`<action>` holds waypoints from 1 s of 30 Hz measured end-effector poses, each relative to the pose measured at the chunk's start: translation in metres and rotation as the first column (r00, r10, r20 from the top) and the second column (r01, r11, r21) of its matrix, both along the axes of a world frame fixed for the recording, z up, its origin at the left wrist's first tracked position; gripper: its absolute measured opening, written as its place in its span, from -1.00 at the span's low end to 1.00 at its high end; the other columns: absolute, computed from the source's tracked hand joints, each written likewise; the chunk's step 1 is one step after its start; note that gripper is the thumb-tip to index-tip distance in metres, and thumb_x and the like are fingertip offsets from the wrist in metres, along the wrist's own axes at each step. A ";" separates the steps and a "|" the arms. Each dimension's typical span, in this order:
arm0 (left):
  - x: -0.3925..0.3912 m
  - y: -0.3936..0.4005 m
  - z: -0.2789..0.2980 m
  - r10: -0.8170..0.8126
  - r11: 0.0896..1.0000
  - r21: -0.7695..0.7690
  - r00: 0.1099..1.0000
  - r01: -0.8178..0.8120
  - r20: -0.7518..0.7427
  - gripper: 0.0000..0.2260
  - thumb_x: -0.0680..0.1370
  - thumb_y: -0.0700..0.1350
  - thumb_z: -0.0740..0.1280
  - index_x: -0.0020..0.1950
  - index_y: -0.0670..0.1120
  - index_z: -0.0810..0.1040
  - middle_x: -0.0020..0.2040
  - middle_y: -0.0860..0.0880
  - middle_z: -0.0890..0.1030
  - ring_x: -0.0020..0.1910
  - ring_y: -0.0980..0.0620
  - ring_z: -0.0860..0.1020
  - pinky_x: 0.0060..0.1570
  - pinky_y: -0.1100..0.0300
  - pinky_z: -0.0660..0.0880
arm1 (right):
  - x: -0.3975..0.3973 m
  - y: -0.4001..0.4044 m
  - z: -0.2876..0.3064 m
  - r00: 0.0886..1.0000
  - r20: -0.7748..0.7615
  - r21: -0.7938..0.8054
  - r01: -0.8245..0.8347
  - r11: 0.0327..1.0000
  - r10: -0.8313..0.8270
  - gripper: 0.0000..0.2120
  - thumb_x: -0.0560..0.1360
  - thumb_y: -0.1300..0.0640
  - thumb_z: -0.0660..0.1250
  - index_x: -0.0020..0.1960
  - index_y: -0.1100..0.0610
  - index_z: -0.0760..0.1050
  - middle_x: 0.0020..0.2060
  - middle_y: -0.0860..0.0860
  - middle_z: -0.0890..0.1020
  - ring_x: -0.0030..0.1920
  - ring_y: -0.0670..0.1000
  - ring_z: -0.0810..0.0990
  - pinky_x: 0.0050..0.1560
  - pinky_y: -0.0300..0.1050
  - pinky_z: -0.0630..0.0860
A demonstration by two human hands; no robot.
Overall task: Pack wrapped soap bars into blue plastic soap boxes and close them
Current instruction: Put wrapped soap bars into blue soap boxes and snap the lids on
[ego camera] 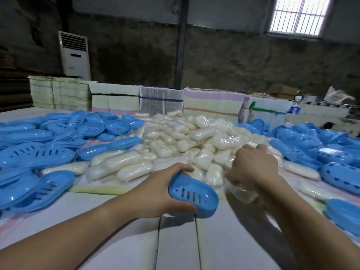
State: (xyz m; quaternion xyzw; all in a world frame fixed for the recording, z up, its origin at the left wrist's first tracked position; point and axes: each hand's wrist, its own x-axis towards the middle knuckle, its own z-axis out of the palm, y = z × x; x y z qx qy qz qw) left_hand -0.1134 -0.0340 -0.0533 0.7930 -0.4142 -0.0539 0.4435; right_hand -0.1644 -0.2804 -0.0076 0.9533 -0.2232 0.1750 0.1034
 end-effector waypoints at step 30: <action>0.006 -0.006 -0.002 0.285 0.936 -0.218 0.959 -0.278 0.001 -0.24 0.06 0.29 0.57 0.21 0.32 0.41 0.01 0.33 0.58 -0.03 0.39 0.56 -0.11 0.48 0.49 | 0.002 0.068 -0.023 0.705 0.693 0.655 -0.704 0.276 0.152 -0.88 0.54 0.05 0.30 0.08 -0.06 0.49 -0.09 0.02 0.68 -0.08 0.00 0.64 0.02 0.04 0.55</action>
